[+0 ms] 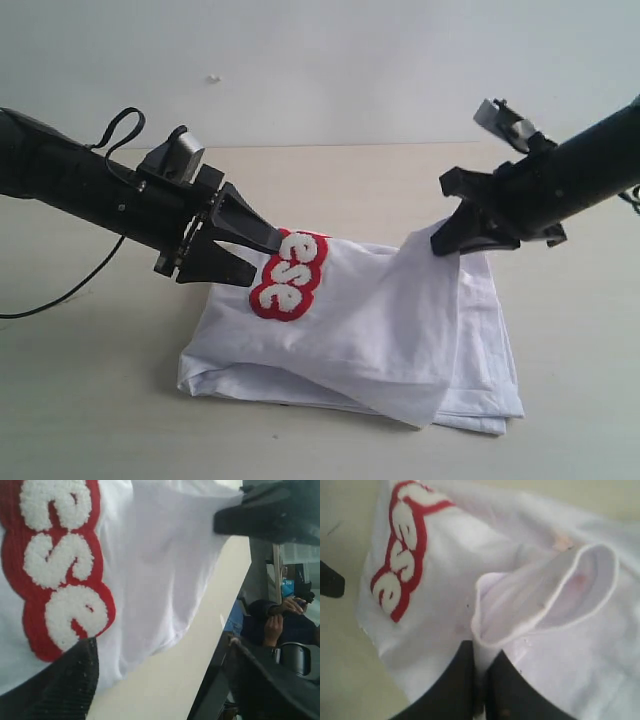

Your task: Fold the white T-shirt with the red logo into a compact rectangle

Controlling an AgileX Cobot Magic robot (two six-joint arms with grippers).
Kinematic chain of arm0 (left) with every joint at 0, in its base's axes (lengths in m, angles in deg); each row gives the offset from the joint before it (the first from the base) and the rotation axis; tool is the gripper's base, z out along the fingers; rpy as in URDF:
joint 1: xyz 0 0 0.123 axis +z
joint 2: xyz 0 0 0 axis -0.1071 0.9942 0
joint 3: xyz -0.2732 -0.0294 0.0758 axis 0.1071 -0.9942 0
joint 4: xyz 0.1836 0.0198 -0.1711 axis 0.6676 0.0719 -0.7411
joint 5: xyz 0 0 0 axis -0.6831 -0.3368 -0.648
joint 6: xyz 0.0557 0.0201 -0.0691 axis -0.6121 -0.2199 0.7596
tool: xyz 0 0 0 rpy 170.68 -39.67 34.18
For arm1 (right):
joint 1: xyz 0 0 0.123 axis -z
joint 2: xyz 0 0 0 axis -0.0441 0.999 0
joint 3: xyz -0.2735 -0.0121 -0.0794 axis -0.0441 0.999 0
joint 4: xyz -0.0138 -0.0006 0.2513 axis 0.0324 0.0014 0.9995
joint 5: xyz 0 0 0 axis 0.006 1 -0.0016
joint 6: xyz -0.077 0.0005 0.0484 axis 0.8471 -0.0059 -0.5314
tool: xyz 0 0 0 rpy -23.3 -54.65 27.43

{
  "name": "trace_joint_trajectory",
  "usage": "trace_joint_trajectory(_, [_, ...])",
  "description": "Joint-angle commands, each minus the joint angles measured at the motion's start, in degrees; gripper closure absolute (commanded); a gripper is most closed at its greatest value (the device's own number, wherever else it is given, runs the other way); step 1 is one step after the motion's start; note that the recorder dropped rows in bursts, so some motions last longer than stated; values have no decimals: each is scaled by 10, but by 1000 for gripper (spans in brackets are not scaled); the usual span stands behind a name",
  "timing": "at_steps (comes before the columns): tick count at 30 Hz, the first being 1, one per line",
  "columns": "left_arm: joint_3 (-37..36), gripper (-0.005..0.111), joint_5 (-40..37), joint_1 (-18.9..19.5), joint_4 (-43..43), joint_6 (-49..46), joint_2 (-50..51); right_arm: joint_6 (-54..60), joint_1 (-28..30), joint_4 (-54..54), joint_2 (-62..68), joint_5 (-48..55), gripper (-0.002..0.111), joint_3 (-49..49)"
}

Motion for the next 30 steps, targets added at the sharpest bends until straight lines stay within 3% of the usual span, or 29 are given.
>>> trace_joint_trajectory(1, [2, 38, -4, 1, -5, 1, -1, -82, 0, -83, -23, 0, 108, -48])
trace_joint_trajectory(9, [2, 38, -4, 1, -5, 1, -1, -117, 0, -132, -27, -55, 108, -69])
trace_joint_trajectory(19, [2, 38, -4, 0, 31, 10, -1, -177, 0, -238, 68, -13, 106, -68])
trace_joint_trajectory(30, [2, 38, -4, -1, 120, 36, 7, -227, 0, -309, 75, -79, 71, -69])
